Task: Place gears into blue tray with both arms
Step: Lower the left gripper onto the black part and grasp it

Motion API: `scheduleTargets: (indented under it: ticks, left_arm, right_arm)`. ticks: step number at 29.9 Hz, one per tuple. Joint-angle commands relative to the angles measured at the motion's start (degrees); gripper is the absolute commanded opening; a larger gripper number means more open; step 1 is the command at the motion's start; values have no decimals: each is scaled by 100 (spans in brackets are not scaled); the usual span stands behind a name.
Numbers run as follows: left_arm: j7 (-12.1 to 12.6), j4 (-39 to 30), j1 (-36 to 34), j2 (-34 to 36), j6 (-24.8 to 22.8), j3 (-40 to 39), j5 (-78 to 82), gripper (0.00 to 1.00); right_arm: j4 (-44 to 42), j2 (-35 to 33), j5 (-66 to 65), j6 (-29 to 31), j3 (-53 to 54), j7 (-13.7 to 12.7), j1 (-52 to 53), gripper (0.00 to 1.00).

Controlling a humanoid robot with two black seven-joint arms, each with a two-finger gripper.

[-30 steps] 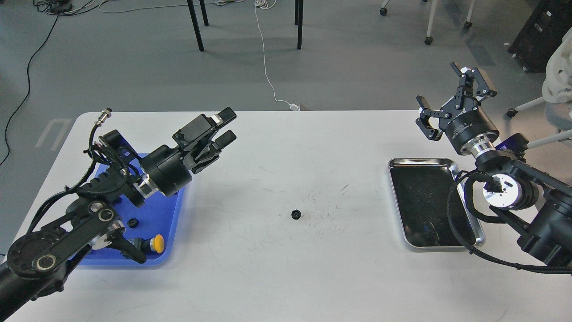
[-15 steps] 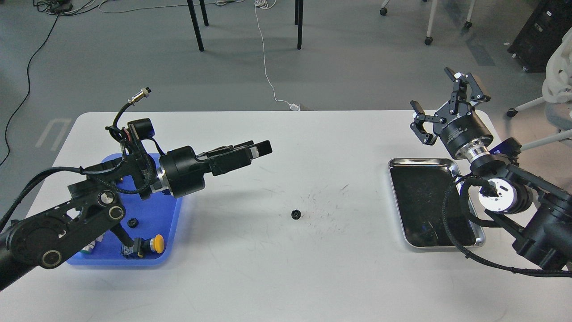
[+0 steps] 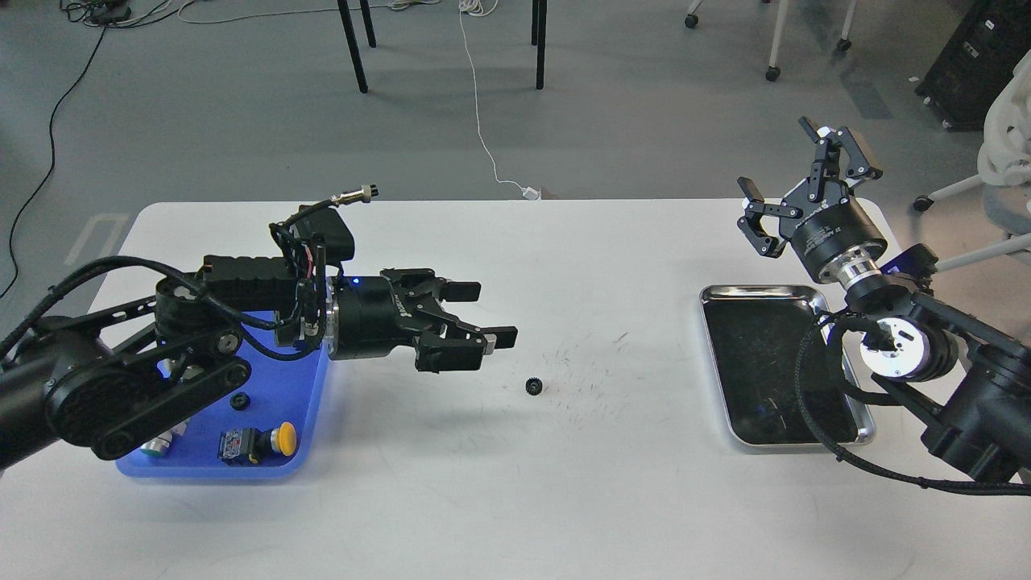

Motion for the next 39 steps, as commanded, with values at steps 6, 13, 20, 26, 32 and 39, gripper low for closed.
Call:
scheduleTargets:
  ticks: [6,13,20,26,32,39]
  left_arm:
    - [1,527,-888,-627,-316,939,1041,98]
    - [1,1415,-1205,-1532,-484,1466,1510,98]
    - [1,2347,-1407,-2183,-475,1844,1510,98]
    - [1,2470,-1477,-2351,-484,1959,1510,98]
    - [1,2672,-1513,-2702,-492,1968,1510,98]
    - [1,2620,-1557,-2799,-510,2425,1510,97]
  right_arm:
    - [16,12,-1,20,2,0,9,98]
    - [7,-6,-1,29,-7,0,9,98]
    - [-36,-58,-1,186,-7,0,-105,98]
    - [-116,-102,-1,679,-15,0,-553,98]
    - [-133,-102,-10,794,-7,0,-686,98]
    - [-125,-102,-10,794,72,0,-598,98]
